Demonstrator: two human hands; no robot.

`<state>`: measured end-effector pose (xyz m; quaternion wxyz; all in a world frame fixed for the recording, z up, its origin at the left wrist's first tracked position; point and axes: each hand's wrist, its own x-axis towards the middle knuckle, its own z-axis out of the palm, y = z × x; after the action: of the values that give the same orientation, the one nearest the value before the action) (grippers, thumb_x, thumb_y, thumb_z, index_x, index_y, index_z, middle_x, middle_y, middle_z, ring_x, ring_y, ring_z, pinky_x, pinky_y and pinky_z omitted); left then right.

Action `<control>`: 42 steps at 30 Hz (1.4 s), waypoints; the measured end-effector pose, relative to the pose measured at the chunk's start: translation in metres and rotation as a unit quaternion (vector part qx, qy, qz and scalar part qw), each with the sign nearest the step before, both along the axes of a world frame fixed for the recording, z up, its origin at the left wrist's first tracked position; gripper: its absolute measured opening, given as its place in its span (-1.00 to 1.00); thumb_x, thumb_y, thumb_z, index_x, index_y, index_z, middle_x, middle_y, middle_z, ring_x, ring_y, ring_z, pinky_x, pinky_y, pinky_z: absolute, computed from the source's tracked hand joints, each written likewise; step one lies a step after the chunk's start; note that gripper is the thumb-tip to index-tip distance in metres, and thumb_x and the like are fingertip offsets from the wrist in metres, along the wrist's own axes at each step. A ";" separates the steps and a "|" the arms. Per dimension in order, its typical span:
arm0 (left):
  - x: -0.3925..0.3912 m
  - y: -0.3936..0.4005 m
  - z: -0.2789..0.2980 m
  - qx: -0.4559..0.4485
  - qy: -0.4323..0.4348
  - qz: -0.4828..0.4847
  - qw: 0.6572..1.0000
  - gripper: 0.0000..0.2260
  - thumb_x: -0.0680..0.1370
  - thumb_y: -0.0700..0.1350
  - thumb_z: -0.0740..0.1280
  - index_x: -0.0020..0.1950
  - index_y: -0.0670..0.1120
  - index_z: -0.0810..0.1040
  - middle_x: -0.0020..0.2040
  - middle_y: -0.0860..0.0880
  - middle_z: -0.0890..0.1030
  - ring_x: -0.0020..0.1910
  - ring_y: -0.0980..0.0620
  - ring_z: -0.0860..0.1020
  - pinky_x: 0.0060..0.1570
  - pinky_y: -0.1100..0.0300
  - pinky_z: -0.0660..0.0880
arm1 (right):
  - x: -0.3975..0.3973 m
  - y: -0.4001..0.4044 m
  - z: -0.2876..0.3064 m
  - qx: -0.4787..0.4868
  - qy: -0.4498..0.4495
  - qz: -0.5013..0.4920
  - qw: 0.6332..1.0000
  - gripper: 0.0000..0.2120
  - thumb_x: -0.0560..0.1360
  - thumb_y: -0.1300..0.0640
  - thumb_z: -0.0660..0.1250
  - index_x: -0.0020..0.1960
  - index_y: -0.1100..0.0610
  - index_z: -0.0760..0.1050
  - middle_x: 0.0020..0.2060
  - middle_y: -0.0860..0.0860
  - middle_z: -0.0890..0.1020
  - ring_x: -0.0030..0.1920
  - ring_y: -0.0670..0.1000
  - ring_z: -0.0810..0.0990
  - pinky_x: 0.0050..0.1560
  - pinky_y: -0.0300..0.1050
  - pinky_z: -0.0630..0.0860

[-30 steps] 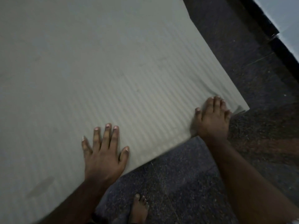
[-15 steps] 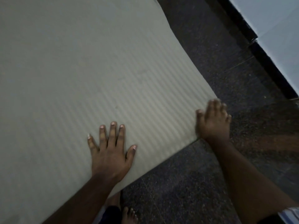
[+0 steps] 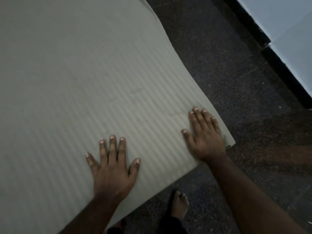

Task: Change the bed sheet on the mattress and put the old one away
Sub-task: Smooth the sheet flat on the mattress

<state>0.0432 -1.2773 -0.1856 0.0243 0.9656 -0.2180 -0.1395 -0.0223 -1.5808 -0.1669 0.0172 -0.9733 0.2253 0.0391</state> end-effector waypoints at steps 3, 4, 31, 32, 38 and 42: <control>-0.003 -0.019 0.003 -0.003 0.004 0.039 0.999 -0.28 0.57 0.30 0.02 0.62 -0.11 0.21 0.62 -0.19 0.14 0.60 -0.29 0.06 0.40 -0.50 0.01 | 0.006 -0.017 0.009 0.048 -0.030 -0.082 0.995 -0.34 0.63 -0.20 -0.02 0.61 0.15 0.13 0.60 0.13 0.18 0.60 0.18 0.08 0.55 0.26 0.10; -0.005 -0.031 0.005 -0.009 0.008 0.047 0.999 -0.29 0.58 0.29 0.01 0.62 -0.11 0.21 0.63 -0.19 0.14 0.60 -0.30 0.06 0.41 -0.49 0.01 | 0.008 -0.019 0.013 0.062 -0.042 -0.054 0.996 -0.36 0.63 -0.16 0.01 0.59 0.17 0.18 0.58 0.15 0.21 0.59 0.18 0.11 0.54 0.27 0.13; 0.001 0.034 0.022 -0.005 0.060 0.296 0.953 -0.30 0.53 0.38 -0.31 0.64 0.16 -0.19 0.64 0.08 -0.22 0.61 -0.01 -0.26 0.56 -0.18 -0.22 | 0.093 -0.035 -0.005 -0.026 -0.032 0.116 0.992 -0.33 0.64 -0.19 0.04 0.57 0.26 0.21 0.55 0.26 0.24 0.55 0.29 0.21 0.45 0.44 0.08; 0.004 0.056 0.024 -0.001 0.064 0.322 0.945 -0.28 0.51 0.39 -0.32 0.64 0.14 -0.21 0.64 0.07 -0.23 0.61 -0.03 -0.27 0.56 -0.19 -0.23 | 0.099 -0.028 0.001 -0.029 -0.024 0.082 0.996 -0.35 0.65 -0.15 0.02 0.57 0.28 0.17 0.55 0.30 0.20 0.55 0.32 0.16 0.44 0.48 0.06; 0.035 0.096 0.011 0.021 0.070 0.376 0.924 -0.23 0.50 0.40 -0.38 0.63 0.05 -0.22 0.65 -0.04 -0.19 0.62 -0.15 -0.21 0.53 -0.30 -0.16 | 0.134 0.185 -0.009 0.083 -0.089 0.327 0.937 -0.42 0.59 -0.07 0.11 0.53 0.18 0.33 0.52 0.16 0.35 0.53 0.22 0.28 0.47 0.36 0.17; 0.051 0.094 -0.006 0.018 0.042 0.314 0.948 -0.30 0.61 0.33 -0.18 0.65 -0.04 0.04 0.65 -0.07 0.03 0.62 -0.24 -0.01 0.51 -0.35 -0.05 | 0.177 0.251 -0.034 0.088 -0.037 0.403 0.910 -0.43 0.61 -0.17 0.08 0.55 0.04 0.31 0.56 0.05 0.30 0.56 0.12 0.24 0.53 0.30 0.07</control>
<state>0.0938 -1.1837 -0.1917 0.0590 0.9787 0.1000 -0.1695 0.1543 -1.3295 -0.2012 0.0943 -0.9765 -0.1917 0.0269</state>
